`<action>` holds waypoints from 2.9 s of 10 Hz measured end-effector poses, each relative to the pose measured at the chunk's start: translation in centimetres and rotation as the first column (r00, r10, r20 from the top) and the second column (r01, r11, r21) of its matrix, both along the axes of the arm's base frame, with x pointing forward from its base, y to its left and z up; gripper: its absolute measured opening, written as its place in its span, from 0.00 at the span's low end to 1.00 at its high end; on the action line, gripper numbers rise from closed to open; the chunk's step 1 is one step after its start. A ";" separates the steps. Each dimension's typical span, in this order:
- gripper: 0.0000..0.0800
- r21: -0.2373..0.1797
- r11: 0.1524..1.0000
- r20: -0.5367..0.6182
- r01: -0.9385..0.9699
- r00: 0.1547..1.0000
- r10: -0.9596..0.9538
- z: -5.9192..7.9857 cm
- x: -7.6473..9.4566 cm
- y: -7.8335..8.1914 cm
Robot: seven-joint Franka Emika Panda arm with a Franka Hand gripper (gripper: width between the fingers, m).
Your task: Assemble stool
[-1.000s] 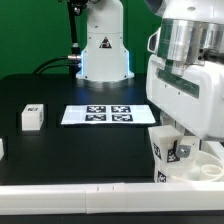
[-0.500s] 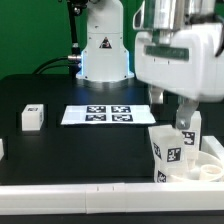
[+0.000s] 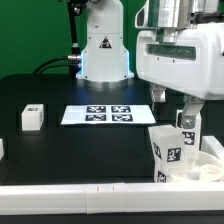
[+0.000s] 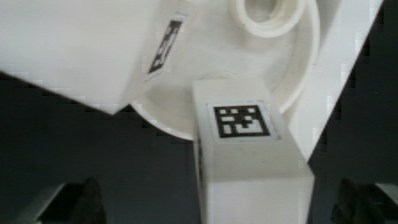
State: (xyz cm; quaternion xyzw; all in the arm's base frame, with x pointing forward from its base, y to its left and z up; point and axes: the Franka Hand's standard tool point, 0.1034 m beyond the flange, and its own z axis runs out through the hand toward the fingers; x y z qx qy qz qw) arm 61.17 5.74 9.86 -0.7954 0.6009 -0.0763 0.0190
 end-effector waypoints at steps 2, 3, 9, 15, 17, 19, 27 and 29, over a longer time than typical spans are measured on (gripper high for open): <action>0.81 -0.004 0.993 0.024 -0.120 0.993 0.120 0.6 -2.0 -1.8; 0.81 -0.015 0.970 0.007 -0.243 0.970 0.243 0.9 -3.5 -2.7; 0.81 -0.074 0.736 -0.054 -0.673 0.740 0.671 0.3 -4.9 -3.9; 0.81 -0.053 0.250 -0.185 -0.967 0.255 0.949 -2.4 -10.2 -15.1; 0.81 -0.016 0.224 -0.187 -0.974 0.223 0.957 -2.6 -10.5 -14.7; 0.81 -0.019 0.227 -0.189 -0.974 0.226 0.956 -2.7 -10.5 -14.9; 0.81 0.617 0.242 -0.228 -0.748 0.125 0.966 -4.6 -16.9 -20.4; 0.81 0.746 0.265 -0.239 -0.611 0.126 0.963 -5.5 -18.3 -21.9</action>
Offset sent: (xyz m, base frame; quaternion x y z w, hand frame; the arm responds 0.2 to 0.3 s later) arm -0.0630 -0.0322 0.0132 -0.0082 -0.0568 -0.3053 0.9505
